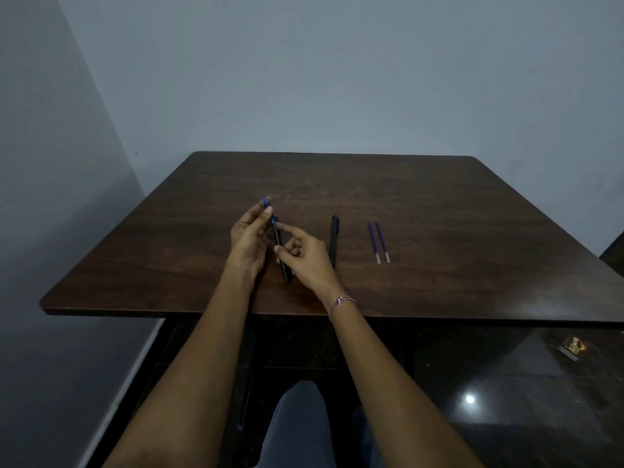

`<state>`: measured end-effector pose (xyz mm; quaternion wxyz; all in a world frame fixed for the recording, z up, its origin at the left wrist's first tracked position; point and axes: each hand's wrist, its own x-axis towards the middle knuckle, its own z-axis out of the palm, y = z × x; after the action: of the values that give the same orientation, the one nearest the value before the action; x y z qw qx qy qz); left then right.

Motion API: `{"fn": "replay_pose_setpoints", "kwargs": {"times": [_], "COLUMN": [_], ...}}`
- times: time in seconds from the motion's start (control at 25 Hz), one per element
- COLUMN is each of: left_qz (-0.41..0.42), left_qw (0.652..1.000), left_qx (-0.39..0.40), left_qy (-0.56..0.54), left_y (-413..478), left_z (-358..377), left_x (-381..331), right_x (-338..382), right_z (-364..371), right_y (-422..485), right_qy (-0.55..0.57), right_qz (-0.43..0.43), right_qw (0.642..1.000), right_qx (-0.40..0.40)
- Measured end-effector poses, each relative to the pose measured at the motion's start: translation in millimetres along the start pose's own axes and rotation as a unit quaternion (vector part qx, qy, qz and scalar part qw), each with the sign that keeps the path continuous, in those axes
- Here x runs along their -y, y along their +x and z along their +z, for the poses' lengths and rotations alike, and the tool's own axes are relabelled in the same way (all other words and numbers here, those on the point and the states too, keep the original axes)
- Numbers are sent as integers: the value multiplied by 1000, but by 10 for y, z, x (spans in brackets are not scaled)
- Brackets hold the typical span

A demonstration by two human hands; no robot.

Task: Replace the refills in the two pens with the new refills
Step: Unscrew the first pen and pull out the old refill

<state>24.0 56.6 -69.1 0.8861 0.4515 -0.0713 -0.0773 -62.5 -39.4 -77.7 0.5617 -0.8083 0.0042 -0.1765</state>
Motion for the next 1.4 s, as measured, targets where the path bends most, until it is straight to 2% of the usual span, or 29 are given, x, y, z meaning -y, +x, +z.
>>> {"fn": "replay_pose_setpoints", "kwargs": {"times": [0.2,0.44,0.64,0.76,0.96,1.24,1.4], "left_qz": [-1,95,142,182,113,105,101], "left_qw": [1000,992,975,942,861,804,789], "left_qx": [-16,-75,-165,-222,-233,-195,-181], "left_qy": [-3,35,43,172,437,552,578], "left_y": [-29,-74,-77,-41,-5,-36,-28], "left_z": [13,44,29,14,30,54,44], "left_x": [-21,-48,-43,-11,59,69,72], "right_x": [-20,-16,0,6,17,-11,-28], "right_z": [4,11,1,-1,3,6,6], "right_y": [4,11,-1,-8,5,15,22], "right_qy": [7,-13,-19,-16,-8,-6,-5], "right_qz": [5,23,23,15,8,0,2], "right_qw": [1000,1000,1000,999,999,998,998], "right_qx": [-6,-7,-10,-35,-51,-64,-66]}}
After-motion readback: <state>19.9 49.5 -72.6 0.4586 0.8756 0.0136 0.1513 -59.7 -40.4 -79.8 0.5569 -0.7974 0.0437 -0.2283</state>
